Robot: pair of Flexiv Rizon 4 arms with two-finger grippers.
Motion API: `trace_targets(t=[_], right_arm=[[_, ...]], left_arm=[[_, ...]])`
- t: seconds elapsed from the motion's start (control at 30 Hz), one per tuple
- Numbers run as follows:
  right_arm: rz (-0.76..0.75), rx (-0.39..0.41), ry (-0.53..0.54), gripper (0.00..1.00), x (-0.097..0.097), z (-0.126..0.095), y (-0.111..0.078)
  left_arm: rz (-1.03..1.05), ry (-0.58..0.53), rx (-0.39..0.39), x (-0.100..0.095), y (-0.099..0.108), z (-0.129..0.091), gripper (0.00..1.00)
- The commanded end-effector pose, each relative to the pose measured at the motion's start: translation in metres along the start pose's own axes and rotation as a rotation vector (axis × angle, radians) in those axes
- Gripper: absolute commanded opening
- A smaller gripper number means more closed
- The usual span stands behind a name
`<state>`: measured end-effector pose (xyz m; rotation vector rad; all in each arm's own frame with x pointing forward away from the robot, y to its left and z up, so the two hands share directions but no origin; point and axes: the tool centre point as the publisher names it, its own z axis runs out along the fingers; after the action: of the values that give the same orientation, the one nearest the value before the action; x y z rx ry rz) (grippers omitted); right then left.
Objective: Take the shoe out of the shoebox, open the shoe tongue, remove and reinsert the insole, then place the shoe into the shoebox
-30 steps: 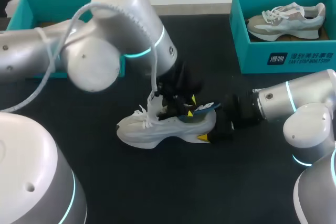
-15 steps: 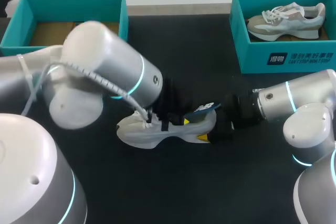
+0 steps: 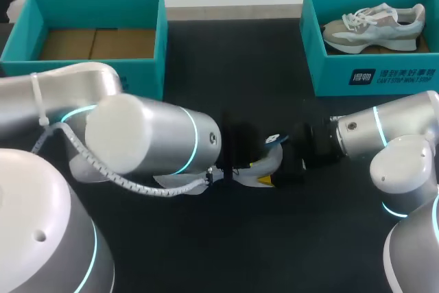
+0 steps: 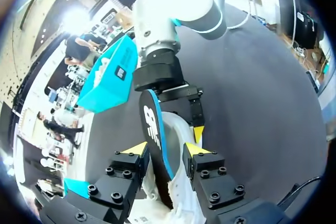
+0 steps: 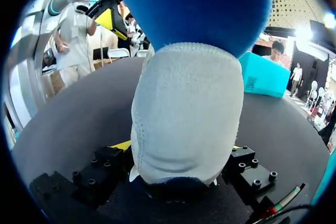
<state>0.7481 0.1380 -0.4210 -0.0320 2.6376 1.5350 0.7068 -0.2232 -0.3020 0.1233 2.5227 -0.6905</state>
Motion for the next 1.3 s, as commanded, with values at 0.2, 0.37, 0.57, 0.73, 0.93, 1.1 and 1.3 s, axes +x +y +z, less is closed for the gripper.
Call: trace_targets(t=[0.2, 0.37, 0.57, 0.73, 0.93, 1.1, 1.3], right_arm=[[0.000, 0.006, -0.003, 0.00, -0.001, 0.004, -0.003], [0.000, 0.006, -0.003, 0.00, -0.001, 0.004, -0.003], [0.000, 0.006, -0.003, 0.00, -0.001, 0.004, -0.003], [0.000, 0.006, -0.003, 0.00, -0.001, 0.004, -0.003], [0.000, 0.006, -0.003, 0.00, -0.001, 0.004, -0.003], [0.000, 0.006, -0.003, 0.00, -0.001, 0.004, -0.003], [0.000, 0.006, -0.003, 0.00, -0.001, 0.004, -0.003]], left_arm=[[-0.037, 0.013, 0.016, -0.003, 0.001, 0.023, 0.40], [-0.047, 0.012, 0.006, -0.008, 0.007, 0.029, 0.40], [-0.052, 0.025, 0.004, -0.008, 0.012, 0.037, 0.40], [-0.043, 0.042, -0.006, -0.009, 0.013, 0.045, 0.36], [-0.037, 0.049, -0.005, -0.010, 0.013, 0.043, 0.00], [-0.029, 0.043, 0.001, -0.011, 0.011, 0.033, 0.00], [-0.022, 0.074, 0.026, -0.028, -0.002, 0.018, 0.00]])
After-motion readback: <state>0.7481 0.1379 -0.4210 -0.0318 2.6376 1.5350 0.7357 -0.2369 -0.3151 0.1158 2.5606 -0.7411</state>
